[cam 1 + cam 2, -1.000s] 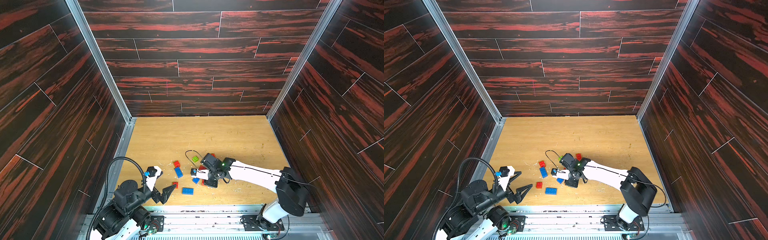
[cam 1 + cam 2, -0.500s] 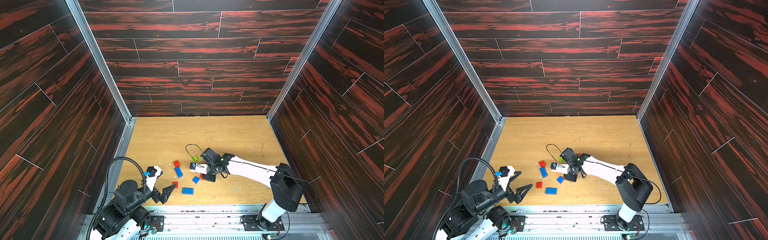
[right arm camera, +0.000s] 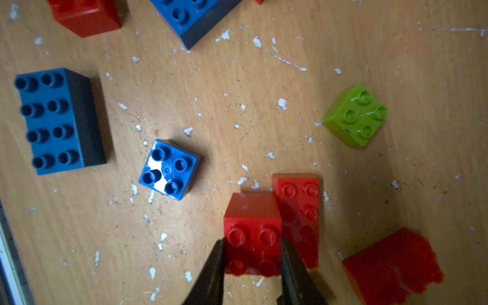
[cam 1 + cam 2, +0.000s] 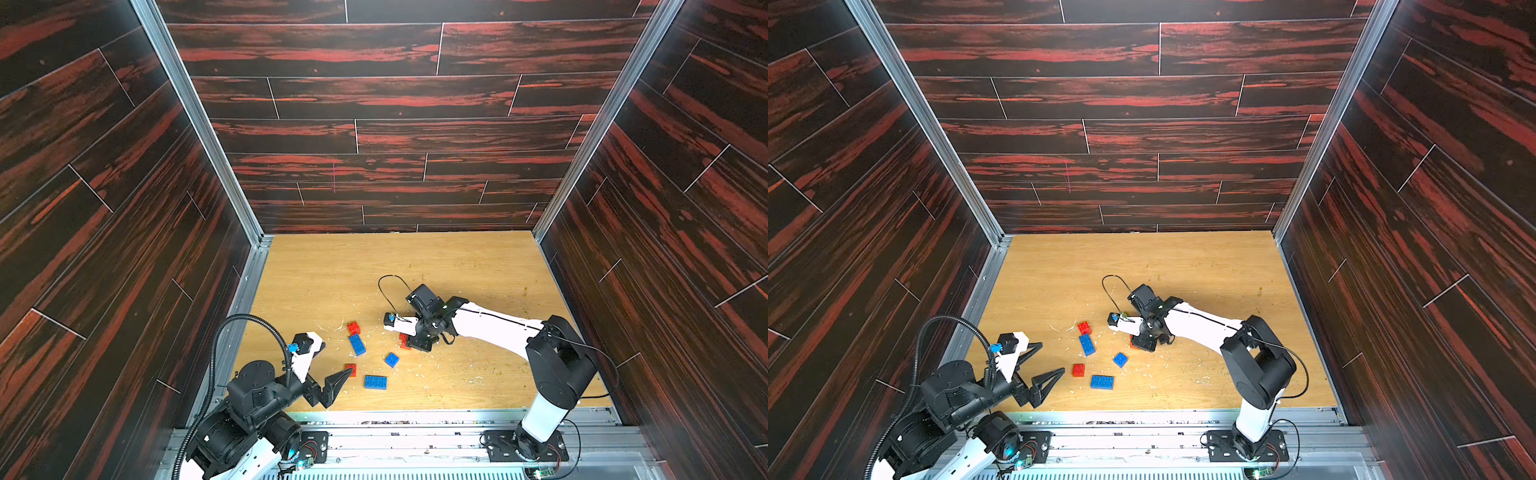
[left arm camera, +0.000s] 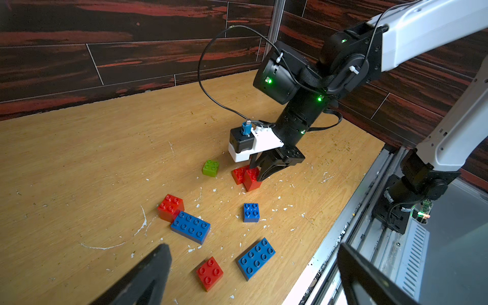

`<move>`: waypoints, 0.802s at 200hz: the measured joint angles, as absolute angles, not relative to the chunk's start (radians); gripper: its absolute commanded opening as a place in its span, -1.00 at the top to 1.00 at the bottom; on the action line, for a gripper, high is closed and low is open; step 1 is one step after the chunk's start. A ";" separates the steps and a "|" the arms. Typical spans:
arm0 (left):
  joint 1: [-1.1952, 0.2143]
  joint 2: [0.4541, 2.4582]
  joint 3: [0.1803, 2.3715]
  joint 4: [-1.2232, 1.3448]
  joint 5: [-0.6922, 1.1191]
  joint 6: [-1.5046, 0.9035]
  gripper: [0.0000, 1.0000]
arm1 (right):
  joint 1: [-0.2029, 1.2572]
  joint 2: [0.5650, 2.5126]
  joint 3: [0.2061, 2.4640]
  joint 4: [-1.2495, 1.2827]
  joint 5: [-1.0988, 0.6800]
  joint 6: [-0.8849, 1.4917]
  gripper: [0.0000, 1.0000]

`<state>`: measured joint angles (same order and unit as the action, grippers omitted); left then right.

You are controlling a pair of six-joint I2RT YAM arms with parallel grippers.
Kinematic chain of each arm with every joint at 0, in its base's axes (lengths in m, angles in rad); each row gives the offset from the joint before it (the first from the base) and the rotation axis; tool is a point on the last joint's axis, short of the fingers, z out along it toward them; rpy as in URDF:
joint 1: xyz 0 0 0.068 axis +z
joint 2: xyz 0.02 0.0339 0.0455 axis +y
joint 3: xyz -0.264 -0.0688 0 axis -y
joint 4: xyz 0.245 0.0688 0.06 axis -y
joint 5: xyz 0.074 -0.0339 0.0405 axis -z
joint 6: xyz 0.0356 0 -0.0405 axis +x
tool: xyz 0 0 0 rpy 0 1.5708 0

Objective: Assemble the letter f with lego
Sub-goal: Adjust the lego brick at the center of the board.

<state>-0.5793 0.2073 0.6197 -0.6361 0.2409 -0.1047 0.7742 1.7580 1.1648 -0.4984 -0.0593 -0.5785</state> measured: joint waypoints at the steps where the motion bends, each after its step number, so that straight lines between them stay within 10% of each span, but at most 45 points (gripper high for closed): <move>1: -0.579 0.207 0.620 -0.636 0.241 -0.105 -1.00 | 0.773 1.758 1.165 -0.498 -0.060 -0.579 0.58; 160: -0.579 0.200 0.619 -0.636 0.231 -0.105 -1.00 | 0.666 1.840 1.266 -0.482 -0.098 -0.667 0.58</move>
<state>-0.5793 0.2001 0.6189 -0.6357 0.2306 -0.1047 0.6659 1.8397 1.2663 -0.4816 -0.0982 -0.6674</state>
